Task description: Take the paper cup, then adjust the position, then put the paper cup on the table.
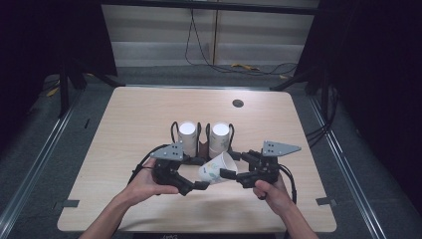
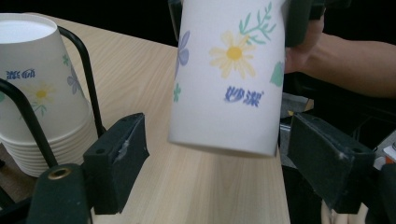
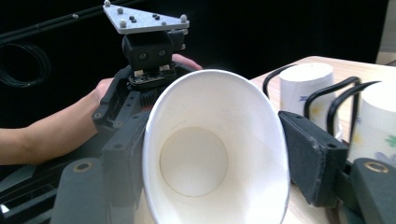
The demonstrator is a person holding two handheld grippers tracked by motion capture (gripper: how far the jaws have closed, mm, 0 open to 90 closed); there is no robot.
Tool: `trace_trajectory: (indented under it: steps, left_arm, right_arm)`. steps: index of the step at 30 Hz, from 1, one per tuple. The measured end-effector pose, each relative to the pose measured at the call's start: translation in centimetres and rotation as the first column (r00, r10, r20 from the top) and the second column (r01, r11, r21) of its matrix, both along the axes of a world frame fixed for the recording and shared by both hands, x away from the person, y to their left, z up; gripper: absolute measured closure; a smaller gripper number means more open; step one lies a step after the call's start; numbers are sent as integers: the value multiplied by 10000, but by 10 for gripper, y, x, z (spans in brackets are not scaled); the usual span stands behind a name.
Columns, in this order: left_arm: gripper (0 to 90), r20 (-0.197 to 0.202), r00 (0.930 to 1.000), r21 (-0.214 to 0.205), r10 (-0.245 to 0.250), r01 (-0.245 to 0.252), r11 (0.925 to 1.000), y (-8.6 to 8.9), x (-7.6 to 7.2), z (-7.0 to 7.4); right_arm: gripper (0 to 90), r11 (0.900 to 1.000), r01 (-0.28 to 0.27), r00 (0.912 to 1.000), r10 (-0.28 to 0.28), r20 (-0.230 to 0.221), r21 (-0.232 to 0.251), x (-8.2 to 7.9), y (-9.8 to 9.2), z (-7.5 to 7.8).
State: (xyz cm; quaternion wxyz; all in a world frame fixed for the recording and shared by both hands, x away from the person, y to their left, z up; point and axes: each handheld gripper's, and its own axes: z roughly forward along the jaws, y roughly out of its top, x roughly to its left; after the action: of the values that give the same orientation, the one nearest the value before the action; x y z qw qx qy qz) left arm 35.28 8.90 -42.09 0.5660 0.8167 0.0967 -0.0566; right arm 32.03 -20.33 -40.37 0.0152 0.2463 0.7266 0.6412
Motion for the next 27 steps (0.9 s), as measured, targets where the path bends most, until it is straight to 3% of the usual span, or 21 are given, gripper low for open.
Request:
trace_trajectory:
  steps: [6, 10, 13, 14, 20, 27]
  left_arm:
    - [165, -37, 9997, 137, 260, -260, 9996, 3, 2, -1]
    - [165, -102, 9990, 214, 429, -427, 9989, 6, 5, -3]
    - [165, -156, 9984, 245, 547, -544, 9982, 8, 7, -4]
    - [165, -139, 9982, 267, 585, -581, 9980, 9, 7, -4]
    - [165, -160, 9978, 311, 649, -644, 9974, 11, 8, -5]
    - [168, -154, 9967, 559, 797, -788, 9953, 13, 11, -9]
  right_arm:
    - [305, 9982, 568, 9984, -568, -4, -177, 1, -12, 1]
    - [310, 9918, 1146, 9933, -1154, -103, -561, 3, -19, 0]
    - [315, 9755, 1833, 9829, -1844, 27, -1220, 5, -25, 0]
    - [315, 9755, 1833, 9829, -1844, 27, -1220, 5, -25, 0]
    - [319, 9441, 2626, 9642, -2646, 170, -1992, 8, -31, -2]
    - [321, 8995, 3534, 9331, -3583, 291, -2570, 13, -41, -1]
